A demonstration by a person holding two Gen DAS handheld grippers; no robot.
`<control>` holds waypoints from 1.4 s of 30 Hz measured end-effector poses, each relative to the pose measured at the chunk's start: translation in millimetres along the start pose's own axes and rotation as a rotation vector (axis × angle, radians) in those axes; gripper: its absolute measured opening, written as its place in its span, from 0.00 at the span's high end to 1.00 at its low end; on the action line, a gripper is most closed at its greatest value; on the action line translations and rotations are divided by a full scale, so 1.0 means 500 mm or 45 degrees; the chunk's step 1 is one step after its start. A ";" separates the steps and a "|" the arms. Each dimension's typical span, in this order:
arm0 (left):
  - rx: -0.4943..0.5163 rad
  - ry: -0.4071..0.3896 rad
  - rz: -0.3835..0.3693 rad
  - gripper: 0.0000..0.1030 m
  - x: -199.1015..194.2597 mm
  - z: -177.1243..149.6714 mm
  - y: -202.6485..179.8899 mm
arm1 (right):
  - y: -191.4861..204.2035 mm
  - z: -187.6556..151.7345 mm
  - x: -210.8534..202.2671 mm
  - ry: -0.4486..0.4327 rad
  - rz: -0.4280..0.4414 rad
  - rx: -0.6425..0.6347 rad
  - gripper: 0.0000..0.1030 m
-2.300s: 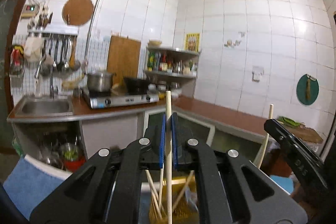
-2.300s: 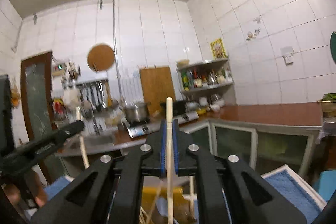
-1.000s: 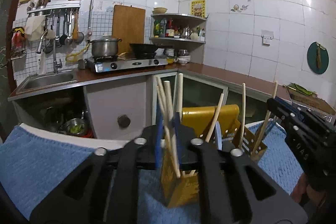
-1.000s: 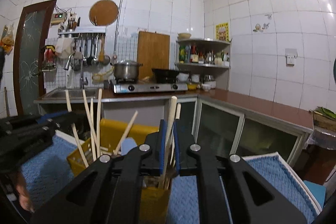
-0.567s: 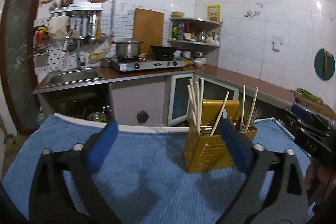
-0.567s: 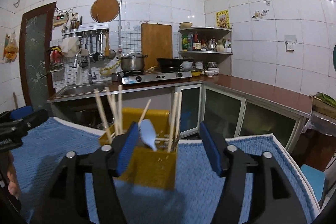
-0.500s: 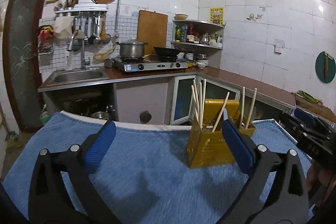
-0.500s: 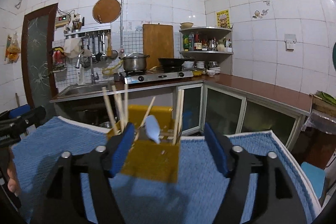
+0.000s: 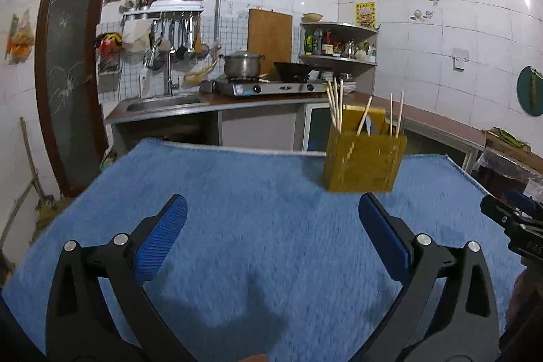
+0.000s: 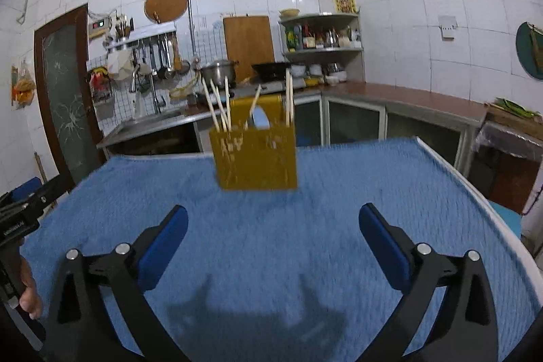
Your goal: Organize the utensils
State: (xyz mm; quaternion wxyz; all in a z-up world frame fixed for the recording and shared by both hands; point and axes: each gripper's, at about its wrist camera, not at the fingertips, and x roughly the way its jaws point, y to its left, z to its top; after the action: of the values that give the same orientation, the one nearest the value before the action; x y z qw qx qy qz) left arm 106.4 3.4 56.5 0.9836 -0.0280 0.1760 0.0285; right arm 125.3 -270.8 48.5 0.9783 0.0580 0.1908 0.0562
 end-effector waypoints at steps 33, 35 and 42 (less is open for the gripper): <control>0.143 0.044 0.058 0.05 0.008 -0.117 -0.029 | 0.024 -0.101 -0.025 -0.100 -0.124 -0.095 0.04; 0.138 0.039 0.054 0.05 0.007 -0.117 -0.027 | 0.027 -0.103 -0.028 -0.103 -0.123 -0.103 0.04; 0.127 0.032 0.048 0.05 0.004 -0.118 -0.023 | 0.030 -0.106 -0.024 -0.083 -0.125 -0.120 0.04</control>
State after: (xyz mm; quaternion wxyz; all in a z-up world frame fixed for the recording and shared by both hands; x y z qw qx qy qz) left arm 88.5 -11.7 1.1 0.9807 0.0242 0.1902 0.0378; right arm 93.0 -252.5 6.2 0.9872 0.0042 0.1584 0.0153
